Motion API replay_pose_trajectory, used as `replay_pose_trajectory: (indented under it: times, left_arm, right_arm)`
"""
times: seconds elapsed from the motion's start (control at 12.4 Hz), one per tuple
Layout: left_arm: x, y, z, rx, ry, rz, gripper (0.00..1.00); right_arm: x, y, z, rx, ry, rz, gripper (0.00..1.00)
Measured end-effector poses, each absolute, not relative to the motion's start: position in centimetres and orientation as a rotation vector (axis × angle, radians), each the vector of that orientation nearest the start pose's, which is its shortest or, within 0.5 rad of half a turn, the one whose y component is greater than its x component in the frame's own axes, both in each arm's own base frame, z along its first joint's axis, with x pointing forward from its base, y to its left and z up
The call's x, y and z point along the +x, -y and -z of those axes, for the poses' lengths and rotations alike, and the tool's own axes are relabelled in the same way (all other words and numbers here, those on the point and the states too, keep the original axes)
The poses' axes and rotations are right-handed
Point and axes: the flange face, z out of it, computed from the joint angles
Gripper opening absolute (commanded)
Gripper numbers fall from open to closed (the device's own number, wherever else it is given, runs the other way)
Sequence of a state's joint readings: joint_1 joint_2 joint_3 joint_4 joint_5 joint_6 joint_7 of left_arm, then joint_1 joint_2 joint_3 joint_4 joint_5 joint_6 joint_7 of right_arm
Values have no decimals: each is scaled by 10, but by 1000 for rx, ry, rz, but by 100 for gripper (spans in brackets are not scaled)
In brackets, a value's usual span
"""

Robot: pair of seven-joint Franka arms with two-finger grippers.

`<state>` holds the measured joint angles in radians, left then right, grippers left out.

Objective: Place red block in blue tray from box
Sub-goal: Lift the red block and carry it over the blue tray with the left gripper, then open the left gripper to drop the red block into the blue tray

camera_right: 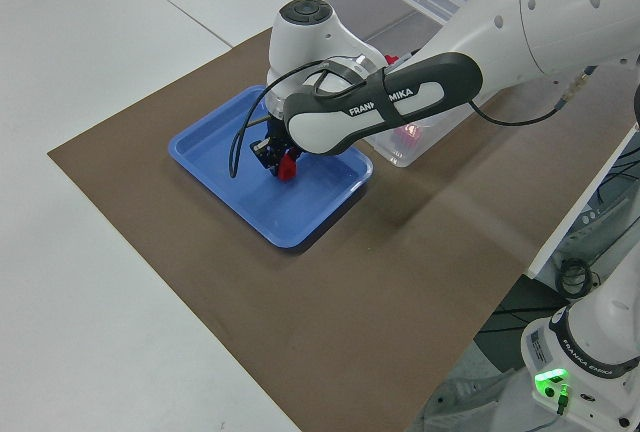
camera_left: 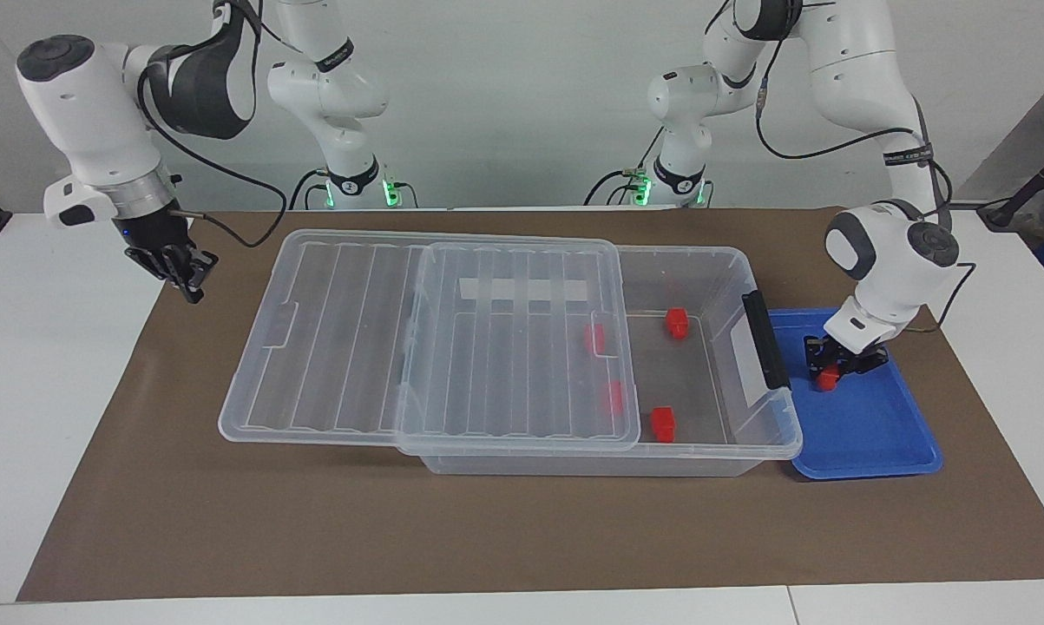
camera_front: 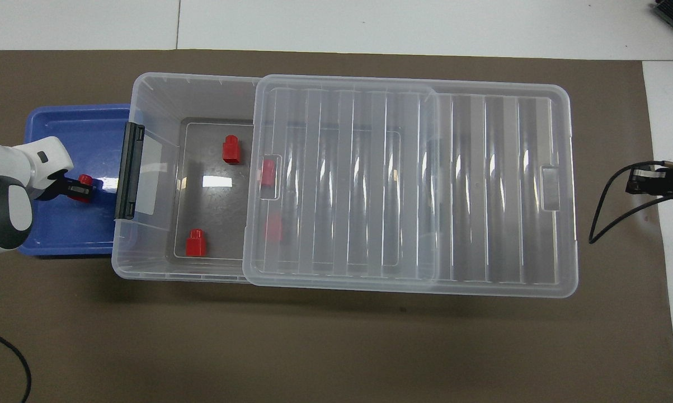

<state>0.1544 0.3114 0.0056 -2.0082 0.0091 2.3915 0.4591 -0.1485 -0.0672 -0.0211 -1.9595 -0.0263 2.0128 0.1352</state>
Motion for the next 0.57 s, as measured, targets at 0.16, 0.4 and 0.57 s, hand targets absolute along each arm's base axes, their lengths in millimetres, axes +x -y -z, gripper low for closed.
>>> replay_pose_trajectory:
  times: [0.16,0.4,0.57]
  left_arm:
    - [601,-97,-308,-3073,-473,107,100]
    - [611,-97,-334,-3079,-468,91,100]
    - [620,-92,-386,-3103,-408,32,100]
  right_arm:
    - [544,94,-508,-3126,-462,209,0]
    - [543,87,-495,-3129,-442,177,0]
    - [543,79,-485,-3132,-419,162,0]
